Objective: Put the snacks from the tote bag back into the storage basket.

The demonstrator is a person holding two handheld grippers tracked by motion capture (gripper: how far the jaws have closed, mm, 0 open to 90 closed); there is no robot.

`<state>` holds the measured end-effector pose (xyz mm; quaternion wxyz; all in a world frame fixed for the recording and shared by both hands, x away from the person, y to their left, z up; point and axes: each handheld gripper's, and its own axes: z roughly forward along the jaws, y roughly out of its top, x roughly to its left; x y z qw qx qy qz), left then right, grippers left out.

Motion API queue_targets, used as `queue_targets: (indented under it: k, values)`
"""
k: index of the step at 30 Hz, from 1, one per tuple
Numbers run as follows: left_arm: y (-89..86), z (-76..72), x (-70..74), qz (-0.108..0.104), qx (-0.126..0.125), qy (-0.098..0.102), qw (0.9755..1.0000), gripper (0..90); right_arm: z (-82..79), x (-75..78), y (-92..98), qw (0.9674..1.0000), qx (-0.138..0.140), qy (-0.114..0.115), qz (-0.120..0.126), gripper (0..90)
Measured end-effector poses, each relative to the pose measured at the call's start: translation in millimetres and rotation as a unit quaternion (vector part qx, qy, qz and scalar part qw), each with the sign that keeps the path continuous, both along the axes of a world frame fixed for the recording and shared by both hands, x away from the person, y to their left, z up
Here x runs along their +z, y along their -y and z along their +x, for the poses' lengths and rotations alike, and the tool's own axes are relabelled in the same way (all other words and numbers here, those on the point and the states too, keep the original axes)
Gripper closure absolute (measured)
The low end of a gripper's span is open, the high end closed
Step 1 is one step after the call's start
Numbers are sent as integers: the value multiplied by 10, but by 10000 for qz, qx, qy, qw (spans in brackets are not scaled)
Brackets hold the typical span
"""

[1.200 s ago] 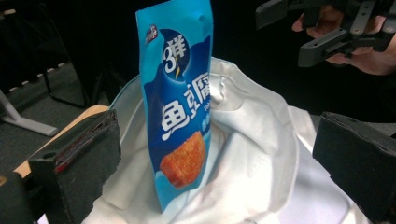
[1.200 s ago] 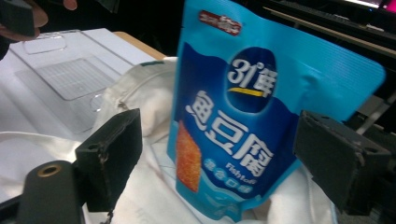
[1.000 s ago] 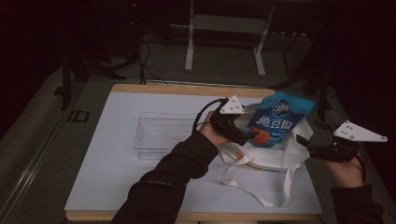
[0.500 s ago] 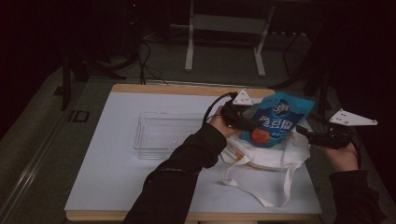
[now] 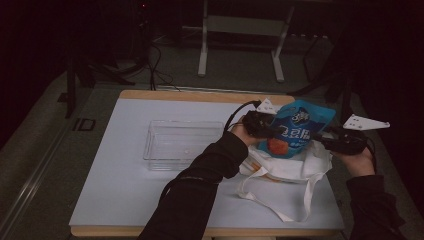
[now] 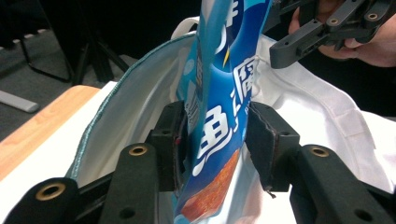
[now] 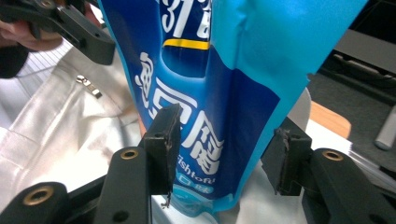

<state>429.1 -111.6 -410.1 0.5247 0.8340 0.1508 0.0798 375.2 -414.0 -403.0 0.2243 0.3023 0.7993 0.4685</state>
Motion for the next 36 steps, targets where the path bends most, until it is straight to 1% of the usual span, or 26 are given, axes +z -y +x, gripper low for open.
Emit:
queue_targets:
  k: [1,2,3,4,5,7,8,9,11,13,15,17,22,24,28,29,32,34,36]
  values:
    - [5,9,-4,-9,-34,-27,10000,620,13,-5,-1,10000,28,-40,11,554]
    - [16,12,-10,19,-35,-28,10000,626,24,-15,-8,9999,66,-86,-1,553]
    - [28,11,-16,63,-19,-2,10000,627,34,-25,-19,9999,72,-83,-31,554]
    - [34,14,-22,50,-47,-12,10000,653,39,-32,-28,9999,72,-82,-21,573]
    - [43,20,-30,48,-81,-60,9999,661,47,-35,-34,9999,113,-112,7,582]
    - [68,27,-47,92,-116,-72,9999,692,67,-54,-66,9997,189,-166,-52,592]
    - [68,27,-47,92,-116,-72,9999,691,67,-54,-66,9997,189,-166,-52,592]
    - [86,34,-57,113,-128,-77,9998,712,91,-83,-119,9995,225,-177,-145,597]
    - [91,37,-63,99,-128,-88,9998,735,105,-95,-147,9993,257,-207,-161,643]
    - [95,43,-68,81,-125,-115,9998,756,117,-107,-172,9991,314,-228,-164,666]
    - [109,41,-76,78,-130,-130,9998,760,122,-116,-188,9990,344,-230,-185,697]
    - [119,34,-83,79,-112,-84,9999,778,124,-126,-199,9989,359,-237,-172,718]
    - [126,30,-92,90,-17,-55,9999,838,132,-133,-185,9987,402,-299,-73,787]
    - [136,18,-84,151,29,32,9999,863,141,-131,-193,9986,395,-336,-67,807]
    - [130,6,-74,167,29,89,9998,883,149,-120,-203,9986,368,-377,-78,827]
    - [123,5,-67,177,16,97,9998,885,145,-112,-208,9985,380,-376,-112,828]
    - [110,-10,-22,184,-9,128,9997,894,148,-79,-227,9982,404,-416,-155,837]
    - [91,-15,18,146,6,120,9998,897,154,-50,-237,9978,441,-470,-121,843]
    - [80,-19,36,130,-5,134,9998,897,147,-11,-247,9980,447,-433,-99,845]
